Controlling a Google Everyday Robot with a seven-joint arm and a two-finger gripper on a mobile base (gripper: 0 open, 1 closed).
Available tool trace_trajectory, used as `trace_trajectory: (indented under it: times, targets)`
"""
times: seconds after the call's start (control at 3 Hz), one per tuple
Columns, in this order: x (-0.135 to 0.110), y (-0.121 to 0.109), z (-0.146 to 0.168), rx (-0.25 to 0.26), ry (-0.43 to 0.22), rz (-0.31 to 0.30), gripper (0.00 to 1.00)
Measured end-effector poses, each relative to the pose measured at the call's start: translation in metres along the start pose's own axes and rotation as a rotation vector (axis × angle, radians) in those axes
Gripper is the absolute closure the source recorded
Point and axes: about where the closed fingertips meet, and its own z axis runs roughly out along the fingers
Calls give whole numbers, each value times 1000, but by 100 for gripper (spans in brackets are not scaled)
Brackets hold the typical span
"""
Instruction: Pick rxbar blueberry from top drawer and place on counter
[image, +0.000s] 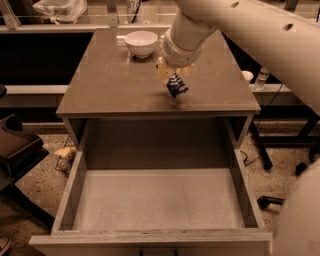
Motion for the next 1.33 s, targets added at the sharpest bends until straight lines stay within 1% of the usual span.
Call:
trace_trajectory:
  times: [0.33, 0.67, 1.0, 1.33]
  targets:
    - [-16, -20, 32, 42, -42, 99, 100]
    - [-17, -56, 54, 122, -62, 208, 100]
    - [-7, -92, 59, 184, -76, 305, 100]
    - [4, -112, 60, 220, -74, 364, 100]
